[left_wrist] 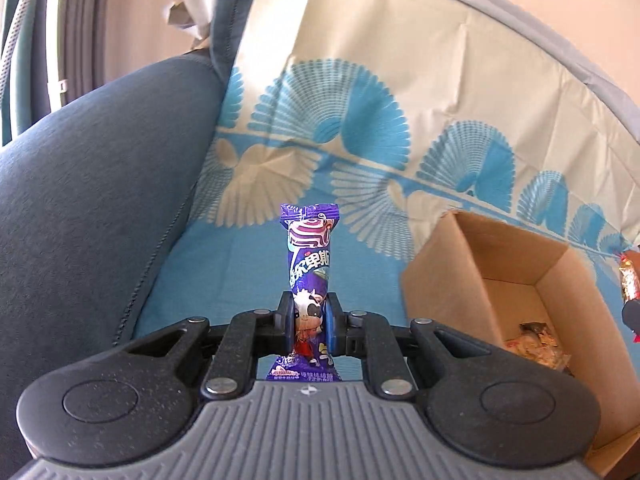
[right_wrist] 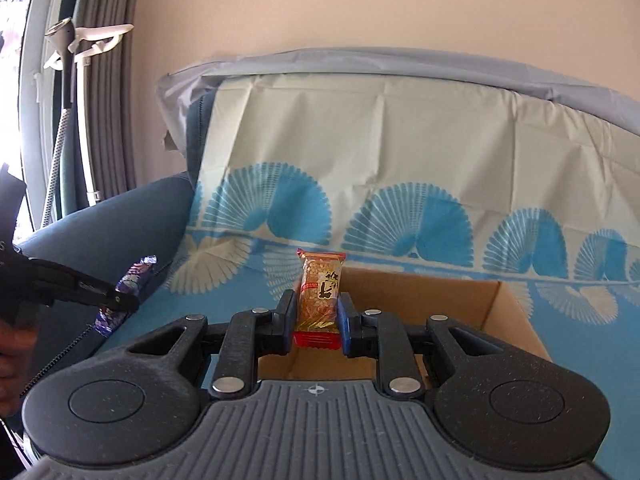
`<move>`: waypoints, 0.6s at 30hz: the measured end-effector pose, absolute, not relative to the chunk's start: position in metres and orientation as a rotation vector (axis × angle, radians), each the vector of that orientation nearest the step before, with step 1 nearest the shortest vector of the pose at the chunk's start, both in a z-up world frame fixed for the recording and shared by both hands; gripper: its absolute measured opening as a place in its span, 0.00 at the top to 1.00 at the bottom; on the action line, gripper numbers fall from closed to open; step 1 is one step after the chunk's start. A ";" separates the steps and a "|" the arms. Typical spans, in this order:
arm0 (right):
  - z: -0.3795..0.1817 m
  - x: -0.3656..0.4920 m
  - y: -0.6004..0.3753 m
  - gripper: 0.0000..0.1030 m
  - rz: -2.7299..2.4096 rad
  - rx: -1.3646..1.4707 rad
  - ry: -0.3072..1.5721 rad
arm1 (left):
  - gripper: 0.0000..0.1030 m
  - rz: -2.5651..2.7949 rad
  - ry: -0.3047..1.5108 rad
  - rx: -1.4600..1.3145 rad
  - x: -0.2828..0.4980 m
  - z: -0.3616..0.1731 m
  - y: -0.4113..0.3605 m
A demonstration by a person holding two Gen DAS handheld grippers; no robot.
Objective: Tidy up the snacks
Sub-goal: 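Carry the candy bar and cake packet over the box with both tools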
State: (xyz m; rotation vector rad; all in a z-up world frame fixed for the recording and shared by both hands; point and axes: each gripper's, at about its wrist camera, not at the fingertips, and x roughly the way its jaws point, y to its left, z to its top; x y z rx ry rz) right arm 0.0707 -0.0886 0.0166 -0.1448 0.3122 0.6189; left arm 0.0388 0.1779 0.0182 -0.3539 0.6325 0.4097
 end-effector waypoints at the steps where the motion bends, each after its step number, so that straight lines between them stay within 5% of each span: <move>1: 0.017 0.070 -0.094 0.78 0.614 -0.133 0.306 | 0.85 0.403 0.629 -0.354 0.040 0.020 0.175; 18: 0.013 0.084 -0.145 0.78 0.498 -0.154 0.289 | 0.85 0.259 0.514 -0.286 0.074 0.040 0.106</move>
